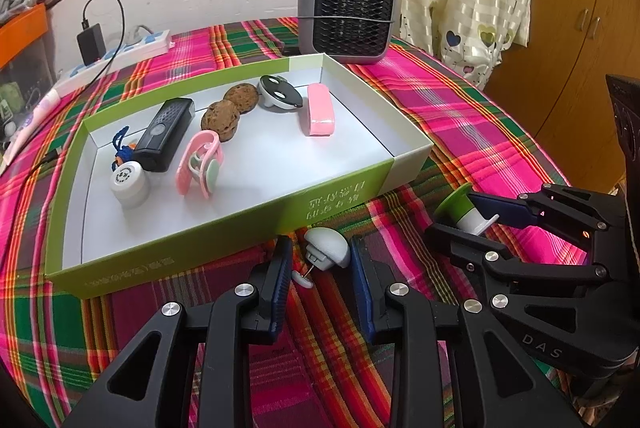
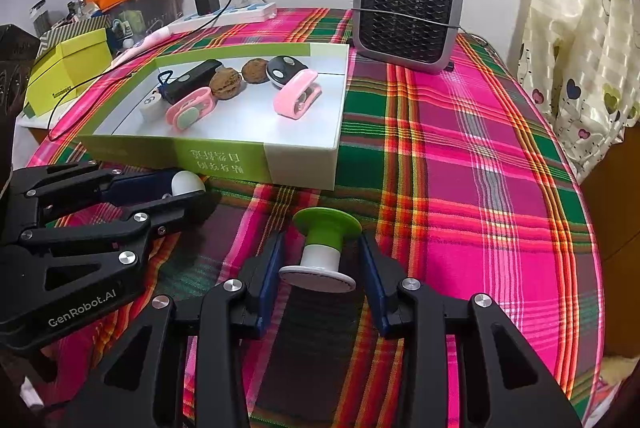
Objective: Organize objects
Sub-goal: 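Lift the suction toy with the right tool while the left tool lifts the white knob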
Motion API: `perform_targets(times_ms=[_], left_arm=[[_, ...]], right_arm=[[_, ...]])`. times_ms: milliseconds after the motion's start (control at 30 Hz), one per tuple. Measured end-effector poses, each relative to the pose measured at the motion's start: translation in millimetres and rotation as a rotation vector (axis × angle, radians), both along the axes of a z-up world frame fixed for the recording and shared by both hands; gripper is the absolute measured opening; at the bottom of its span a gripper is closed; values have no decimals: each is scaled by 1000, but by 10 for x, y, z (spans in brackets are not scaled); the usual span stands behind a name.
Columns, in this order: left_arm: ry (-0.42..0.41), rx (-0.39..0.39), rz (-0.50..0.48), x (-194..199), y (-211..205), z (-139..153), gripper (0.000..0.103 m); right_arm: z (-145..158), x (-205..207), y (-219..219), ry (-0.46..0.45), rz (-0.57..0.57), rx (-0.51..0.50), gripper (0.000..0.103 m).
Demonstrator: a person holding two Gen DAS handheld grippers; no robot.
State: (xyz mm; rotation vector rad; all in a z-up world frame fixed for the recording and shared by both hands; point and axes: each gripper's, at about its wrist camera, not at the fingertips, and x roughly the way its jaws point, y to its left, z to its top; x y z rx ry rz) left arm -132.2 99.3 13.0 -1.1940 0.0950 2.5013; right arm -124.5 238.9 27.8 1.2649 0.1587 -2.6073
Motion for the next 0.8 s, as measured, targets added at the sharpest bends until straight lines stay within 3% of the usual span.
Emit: perform_targets(times_ms=[133,800], left_arm=[[0,1,-1,2,-1,2,27],[35,14,17,190,-93,136,27]], right_arm=[[9,14,0,1,-2,-4,35],[142,137,-51,30,5,-25,35]])
